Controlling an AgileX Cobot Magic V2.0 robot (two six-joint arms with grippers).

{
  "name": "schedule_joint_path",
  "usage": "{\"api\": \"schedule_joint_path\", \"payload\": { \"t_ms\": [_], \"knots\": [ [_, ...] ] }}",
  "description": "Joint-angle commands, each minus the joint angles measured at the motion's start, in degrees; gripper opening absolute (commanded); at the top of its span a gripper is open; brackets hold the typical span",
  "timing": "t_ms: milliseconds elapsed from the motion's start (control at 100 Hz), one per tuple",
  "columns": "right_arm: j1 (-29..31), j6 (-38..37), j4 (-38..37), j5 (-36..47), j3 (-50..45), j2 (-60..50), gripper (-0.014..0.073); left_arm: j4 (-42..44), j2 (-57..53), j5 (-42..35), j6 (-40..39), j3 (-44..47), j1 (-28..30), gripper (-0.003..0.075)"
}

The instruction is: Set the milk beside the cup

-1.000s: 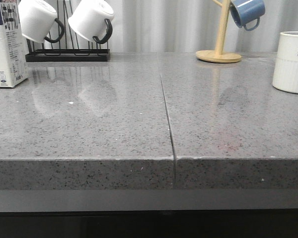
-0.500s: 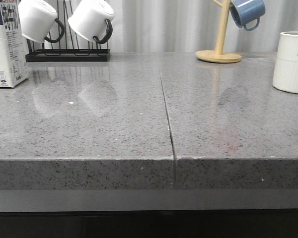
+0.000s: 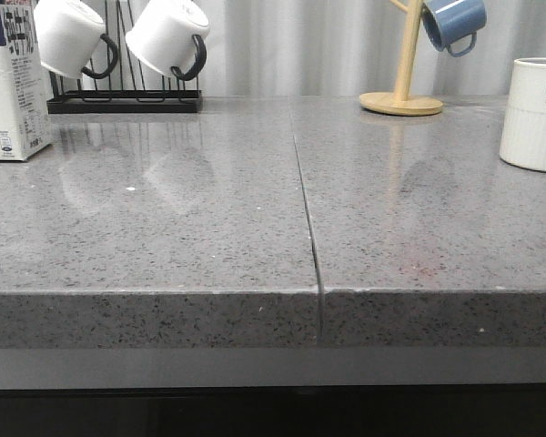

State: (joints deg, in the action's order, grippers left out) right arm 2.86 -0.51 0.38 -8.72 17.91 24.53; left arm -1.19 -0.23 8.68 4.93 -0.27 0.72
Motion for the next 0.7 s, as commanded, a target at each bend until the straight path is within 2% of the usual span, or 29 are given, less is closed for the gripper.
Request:
{"api": "schedule_joint_path", "payload": {
  "t_ms": [0,90,140,490,690],
  "knots": [
    [0.3,0.5,-0.4,9.7,2.3,4.2,0.0150,-0.1,-1.7,-4.6,0.0,2.5,-0.3,-0.0020],
    [0.3,0.5,-0.4,15.0,2.3,8.6,0.0269,-0.1,-1.7,-4.6,0.0,2.5,-0.3,-0.0020],
    [0.3,0.5,-0.4,18.4,2.3,11.2,0.0296,-0.1,-1.7,-4.6,0.0,2.5,-0.3,-0.0020],
    [0.5,0.5,0.2,42.3,2.3,32.4,0.0297,-0.1,-1.7,-4.6,0.0,2.5,-0.3,-0.0020],
    [3.7,0.5,2.0,53.4,2.3,42.6,0.0297,-0.1,-1.7,-4.6,0.0,2.5,-0.3,-0.0020]
  ]
}}
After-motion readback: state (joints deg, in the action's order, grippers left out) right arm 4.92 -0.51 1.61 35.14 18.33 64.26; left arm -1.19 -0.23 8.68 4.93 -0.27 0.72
